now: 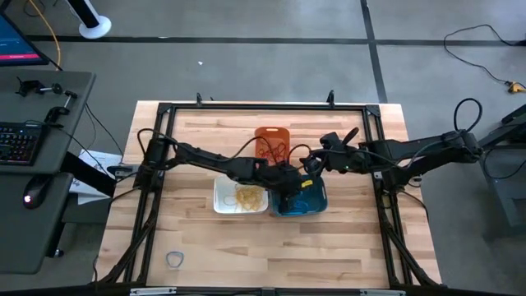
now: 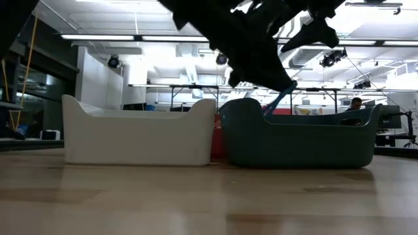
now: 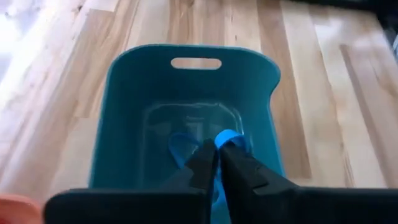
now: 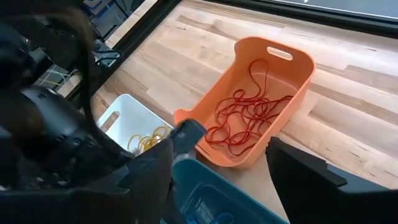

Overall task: Sort rubber bands into baskets
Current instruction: Put the blue rubber band into the blue bin

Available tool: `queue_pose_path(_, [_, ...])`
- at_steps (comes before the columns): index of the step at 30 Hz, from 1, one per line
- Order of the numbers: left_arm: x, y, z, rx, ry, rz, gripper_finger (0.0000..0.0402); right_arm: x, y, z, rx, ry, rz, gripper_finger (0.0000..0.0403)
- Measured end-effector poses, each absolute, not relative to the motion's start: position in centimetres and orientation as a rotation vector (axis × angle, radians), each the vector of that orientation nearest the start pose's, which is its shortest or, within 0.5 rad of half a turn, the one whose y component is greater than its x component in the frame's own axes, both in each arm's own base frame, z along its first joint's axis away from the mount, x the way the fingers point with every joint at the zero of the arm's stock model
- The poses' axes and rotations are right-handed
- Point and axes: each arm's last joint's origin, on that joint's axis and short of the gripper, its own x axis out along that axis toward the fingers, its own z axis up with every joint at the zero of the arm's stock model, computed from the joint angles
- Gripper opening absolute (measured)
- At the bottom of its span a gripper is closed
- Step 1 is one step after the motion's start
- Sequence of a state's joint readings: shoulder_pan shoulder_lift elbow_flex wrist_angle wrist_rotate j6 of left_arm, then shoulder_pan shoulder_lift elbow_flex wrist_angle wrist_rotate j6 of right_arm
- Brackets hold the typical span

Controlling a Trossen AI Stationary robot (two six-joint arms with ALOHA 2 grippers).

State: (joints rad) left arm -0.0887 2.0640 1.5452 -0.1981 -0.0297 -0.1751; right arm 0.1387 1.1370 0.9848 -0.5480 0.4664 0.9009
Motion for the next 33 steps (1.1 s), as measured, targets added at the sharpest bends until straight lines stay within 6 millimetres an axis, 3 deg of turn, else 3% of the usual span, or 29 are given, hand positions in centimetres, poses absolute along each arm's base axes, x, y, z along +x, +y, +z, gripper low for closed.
queue_pose_path(4, [45.9, -3.8, 21.5, -0.077, 0.749, 0.002, 0.0059, 23.1, 1.9, 30.5, 0.649, 0.476, -0.585, 0.0248])
queue_pose_path(9, [45.2, -3.5, 21.6, -0.090, 0.859, 0.005, 0.0123, 23.1, 1.9, 30.5, 0.647, 0.477, -0.584, 0.0248])
queue_pose_path(15, [41.5, -3.2, 22.0, -0.066, 1.151, 0.024, 0.0165, 23.1, 1.9, 30.5, 0.627, 0.475, -0.587, 0.0248])
queue_pose_path(19, [37.2, -2.9, 22.6, -0.097, 1.184, 0.047, 0.0168, 22.9, 1.7, 30.7, 0.596, 0.460, -0.603, 0.0248])
queue_pose_path(24, [28.2, -4.0, 23.2, -0.230, 1.093, 0.081, 0.0168, 22.7, 1.7, 30.9, 0.567, 0.452, -0.610, 0.0248])
queue_pose_path(29, [19.8, -7.2, 24.6, -0.288, 1.059, 0.032, 0.0168, 22.7, 1.3, 30.8, 0.559, 0.461, -0.623, 0.0248])
queue_pose_path(33, [15.6, -10.7, 23.7, -0.182, 1.226, -0.052, 0.0168, 22.7, 1.0, 30.8, 0.545, 0.466, -0.637, 0.0248])
